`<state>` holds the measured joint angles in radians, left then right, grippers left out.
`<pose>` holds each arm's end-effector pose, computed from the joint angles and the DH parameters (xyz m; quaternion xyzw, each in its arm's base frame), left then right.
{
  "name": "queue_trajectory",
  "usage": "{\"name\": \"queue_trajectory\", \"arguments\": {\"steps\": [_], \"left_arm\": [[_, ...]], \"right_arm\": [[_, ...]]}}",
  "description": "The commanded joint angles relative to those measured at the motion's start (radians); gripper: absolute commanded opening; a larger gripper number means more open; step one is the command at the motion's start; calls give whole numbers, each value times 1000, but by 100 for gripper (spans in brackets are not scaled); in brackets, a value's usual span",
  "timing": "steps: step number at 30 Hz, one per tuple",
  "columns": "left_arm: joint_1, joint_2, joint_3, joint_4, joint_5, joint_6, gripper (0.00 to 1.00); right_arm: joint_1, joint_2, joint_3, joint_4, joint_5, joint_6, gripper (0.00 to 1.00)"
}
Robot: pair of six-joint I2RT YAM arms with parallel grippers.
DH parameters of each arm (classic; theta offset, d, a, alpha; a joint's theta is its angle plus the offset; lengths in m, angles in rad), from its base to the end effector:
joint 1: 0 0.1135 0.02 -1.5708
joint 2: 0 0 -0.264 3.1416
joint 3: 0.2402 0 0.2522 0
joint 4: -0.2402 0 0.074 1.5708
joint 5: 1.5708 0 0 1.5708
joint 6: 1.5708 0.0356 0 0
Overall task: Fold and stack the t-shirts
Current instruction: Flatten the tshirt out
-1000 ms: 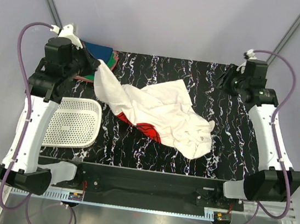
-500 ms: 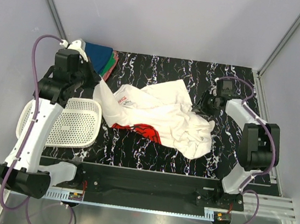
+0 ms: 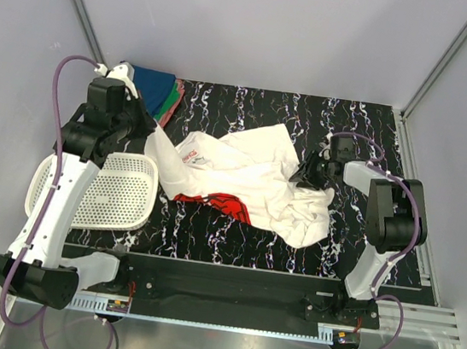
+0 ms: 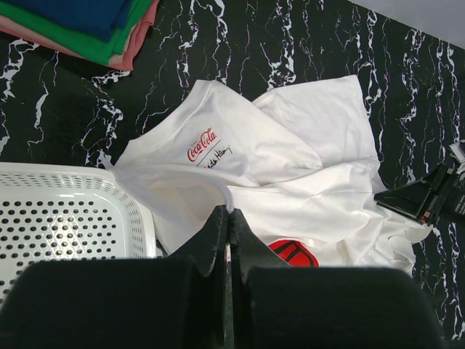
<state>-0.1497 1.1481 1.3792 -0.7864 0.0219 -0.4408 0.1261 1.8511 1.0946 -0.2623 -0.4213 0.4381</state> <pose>0.2268 -0.0350 0.4110 -0.1215 0.8653 -0.1506 0.4624 0.3634 0.0607 0.1520 0.0899 0.9383 0.2674 0.2000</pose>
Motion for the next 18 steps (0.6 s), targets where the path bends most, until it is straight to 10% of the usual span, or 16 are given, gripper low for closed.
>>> {"name": "queue_trajectory", "arguments": {"steps": [1,18], "left_arm": [[4,2,-6,52,-14,11,0],[4,-2,-23,62,-19,10,0]], "right_arm": [[3,5,-24,112,-63,51,44],[3,-7,-133,395,-163,333,25]]}}
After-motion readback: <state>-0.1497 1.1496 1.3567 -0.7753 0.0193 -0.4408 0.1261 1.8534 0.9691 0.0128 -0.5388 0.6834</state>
